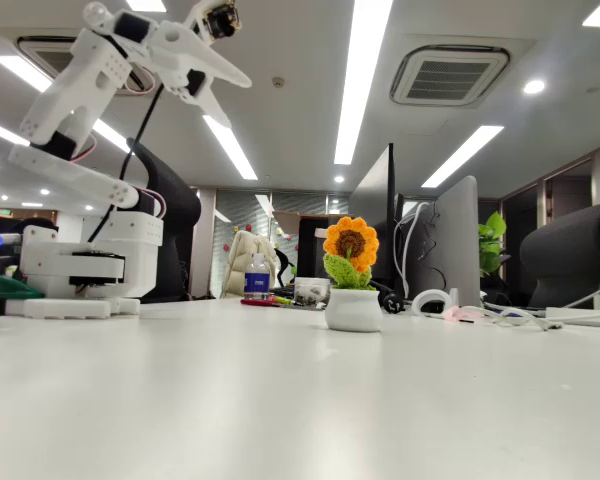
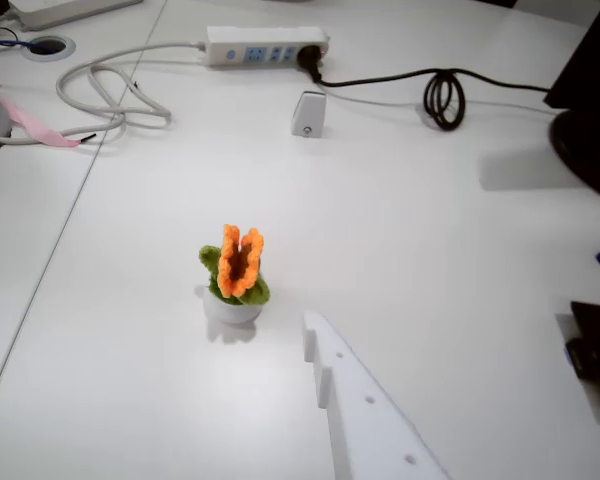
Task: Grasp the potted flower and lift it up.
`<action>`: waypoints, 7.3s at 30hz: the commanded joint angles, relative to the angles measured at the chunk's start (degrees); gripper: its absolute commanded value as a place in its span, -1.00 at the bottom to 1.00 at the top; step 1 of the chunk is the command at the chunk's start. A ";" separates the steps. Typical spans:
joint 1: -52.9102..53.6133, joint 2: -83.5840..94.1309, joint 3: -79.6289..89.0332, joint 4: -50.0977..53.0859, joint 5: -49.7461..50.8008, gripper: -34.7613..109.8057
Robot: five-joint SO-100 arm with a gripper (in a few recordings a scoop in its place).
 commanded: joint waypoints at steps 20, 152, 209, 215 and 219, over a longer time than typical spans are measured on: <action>1.49 -26.54 0.70 -4.13 0.09 0.41; 0.09 -73.65 -18.19 -10.55 18.02 -0.41; -5.62 8.88 -15.38 19.07 3.08 -0.52; -4.57 17.93 -12.92 18.63 1.76 -0.52; -4.31 22.94 -11.69 18.63 0.70 -0.52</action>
